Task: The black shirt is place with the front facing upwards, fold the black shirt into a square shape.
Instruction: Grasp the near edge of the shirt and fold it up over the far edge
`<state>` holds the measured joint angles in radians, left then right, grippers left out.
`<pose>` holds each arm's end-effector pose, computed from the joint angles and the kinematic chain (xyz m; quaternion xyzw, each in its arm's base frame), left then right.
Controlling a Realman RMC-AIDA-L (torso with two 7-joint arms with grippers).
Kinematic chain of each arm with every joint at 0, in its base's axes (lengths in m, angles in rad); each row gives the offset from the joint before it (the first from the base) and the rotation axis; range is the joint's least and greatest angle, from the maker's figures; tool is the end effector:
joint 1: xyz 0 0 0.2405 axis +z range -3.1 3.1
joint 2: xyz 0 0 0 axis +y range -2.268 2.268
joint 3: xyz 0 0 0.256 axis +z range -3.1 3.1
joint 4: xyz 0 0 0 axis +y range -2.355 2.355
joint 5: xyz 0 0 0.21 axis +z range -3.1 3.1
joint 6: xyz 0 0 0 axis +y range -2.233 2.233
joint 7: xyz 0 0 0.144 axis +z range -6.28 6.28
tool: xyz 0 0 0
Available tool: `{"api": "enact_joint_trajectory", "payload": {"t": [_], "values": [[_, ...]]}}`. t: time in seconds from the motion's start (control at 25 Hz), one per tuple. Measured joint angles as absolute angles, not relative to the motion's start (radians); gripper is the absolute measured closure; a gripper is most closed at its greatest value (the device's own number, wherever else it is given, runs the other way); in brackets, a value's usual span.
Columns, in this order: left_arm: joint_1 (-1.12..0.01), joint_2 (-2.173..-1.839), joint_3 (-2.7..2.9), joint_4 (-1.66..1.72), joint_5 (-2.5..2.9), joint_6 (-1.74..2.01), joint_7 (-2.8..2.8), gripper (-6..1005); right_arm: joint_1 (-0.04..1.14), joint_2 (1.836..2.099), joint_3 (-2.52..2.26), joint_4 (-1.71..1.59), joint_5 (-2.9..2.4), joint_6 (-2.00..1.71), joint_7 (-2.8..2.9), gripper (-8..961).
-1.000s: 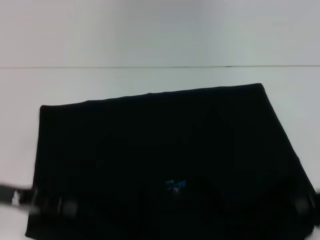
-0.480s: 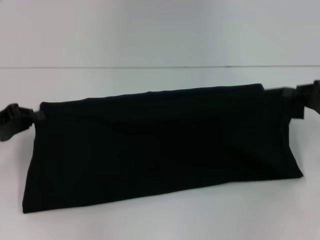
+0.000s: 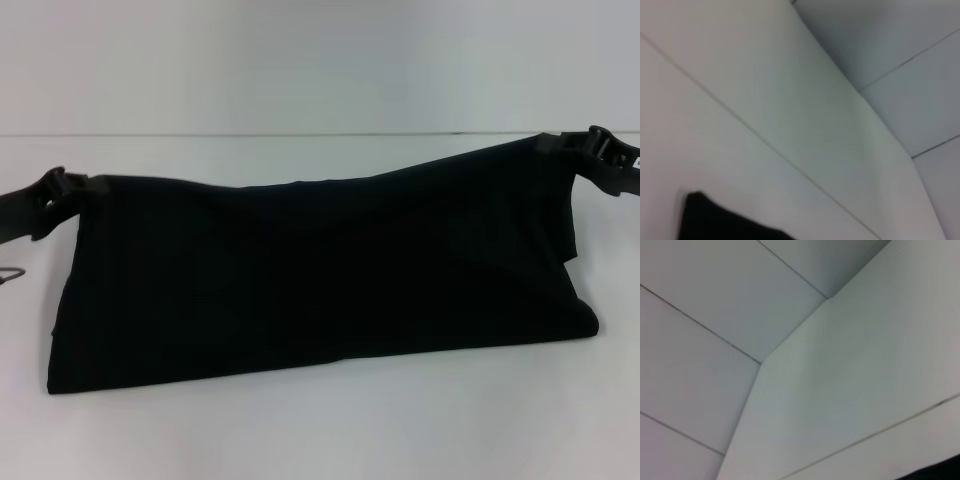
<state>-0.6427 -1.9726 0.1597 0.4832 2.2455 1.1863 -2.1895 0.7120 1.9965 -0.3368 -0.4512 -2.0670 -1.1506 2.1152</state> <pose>-0.3329 0.3876 0.0629 -0.6337 -0.6502 -0.3339 0.2533 0.2837 0.4155 0.0411 -0.6870 0.5962 0.3491 0.2252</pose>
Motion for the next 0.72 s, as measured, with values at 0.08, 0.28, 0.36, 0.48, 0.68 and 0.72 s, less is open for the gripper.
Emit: {"api": "enact_joint_trajectory", "payload": {"t": [0.08, 0.28, 0.36, 0.48, 0.68, 0.72], "values": [[-0.657, -1.977, 0.163, 0.479, 2.243, 1.158, -2.183, 962, 0.718, 2.001, -0.337, -0.450, -2.066, -1.123, 2.108, 897], [-0.688, -1.993, 0.164, 0.463, 2.242, 1.058, -2.160, 944, 0.731, 2.016, -0.338, -0.449, -2.066, -1.047, 2.086, 897], [-0.699, -2.003, 0.164, 0.461, 2.242, 1.021, -2.142, 937, 0.737, 2.025, -0.342, -0.449, -2.065, -1.009, 2.075, 897], [-0.713, -2.019, 0.164, 0.460, 2.242, 0.969, -2.118, 926, 0.749, 2.037, -0.355, -0.444, -2.065, -0.952, 2.053, 896], [-0.740, -2.049, 0.163, 0.460, 2.239, 0.908, -2.079, 907, 0.771, 2.053, -0.413, -0.437, -2.065, -0.854, 2.036, 896], [-0.744, -2.054, 0.163, 0.460, 2.235, 0.894, -2.079, 904, 0.775, 2.057, -0.426, -0.436, -2.065, -0.831, 2.036, 896]]}}
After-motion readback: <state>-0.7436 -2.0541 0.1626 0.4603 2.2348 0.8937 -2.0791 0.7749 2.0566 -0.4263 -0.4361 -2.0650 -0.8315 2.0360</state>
